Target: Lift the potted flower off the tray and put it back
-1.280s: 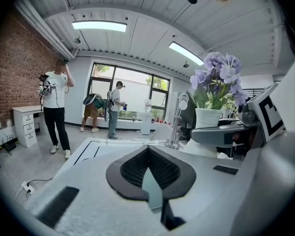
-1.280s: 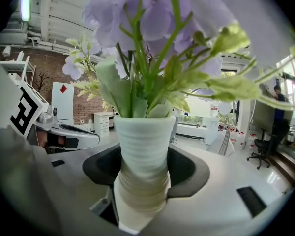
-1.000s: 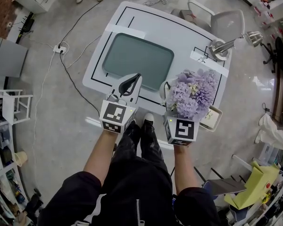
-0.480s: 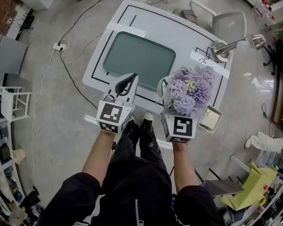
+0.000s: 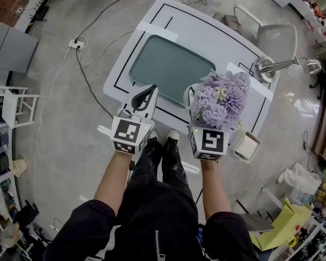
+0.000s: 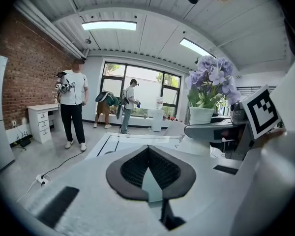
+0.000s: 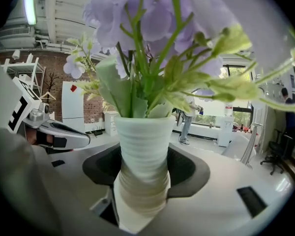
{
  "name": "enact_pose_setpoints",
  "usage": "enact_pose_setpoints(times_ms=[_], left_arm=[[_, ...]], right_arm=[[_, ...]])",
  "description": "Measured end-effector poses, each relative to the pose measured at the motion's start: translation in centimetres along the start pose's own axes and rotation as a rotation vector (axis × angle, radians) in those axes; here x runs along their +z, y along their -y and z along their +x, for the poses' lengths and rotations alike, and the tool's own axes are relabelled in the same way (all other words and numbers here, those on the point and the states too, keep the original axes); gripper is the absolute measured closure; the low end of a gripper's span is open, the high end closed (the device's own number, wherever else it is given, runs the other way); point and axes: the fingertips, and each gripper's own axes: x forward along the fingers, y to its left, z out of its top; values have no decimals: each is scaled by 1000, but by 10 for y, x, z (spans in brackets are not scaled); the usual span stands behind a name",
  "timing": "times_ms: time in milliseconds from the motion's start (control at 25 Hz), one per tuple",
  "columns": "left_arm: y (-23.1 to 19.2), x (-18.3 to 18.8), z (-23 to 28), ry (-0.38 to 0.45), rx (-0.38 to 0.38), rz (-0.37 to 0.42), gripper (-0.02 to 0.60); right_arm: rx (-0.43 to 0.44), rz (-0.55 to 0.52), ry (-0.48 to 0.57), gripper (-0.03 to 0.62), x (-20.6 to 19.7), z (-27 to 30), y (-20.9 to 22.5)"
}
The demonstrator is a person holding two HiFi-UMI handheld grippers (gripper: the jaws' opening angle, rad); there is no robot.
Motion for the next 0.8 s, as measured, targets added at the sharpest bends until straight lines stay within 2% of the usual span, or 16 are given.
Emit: enact_pose_setpoints(times_ms=[600, 800], left_arm=[[-67, -18, -18, -35, 127, -21, 577], [-87, -25, -17, -54, 162, -4, 577]], right_arm=[[66, 12, 16, 335, -6, 83, -21], [54, 0, 21, 335, -14, 111, -20]])
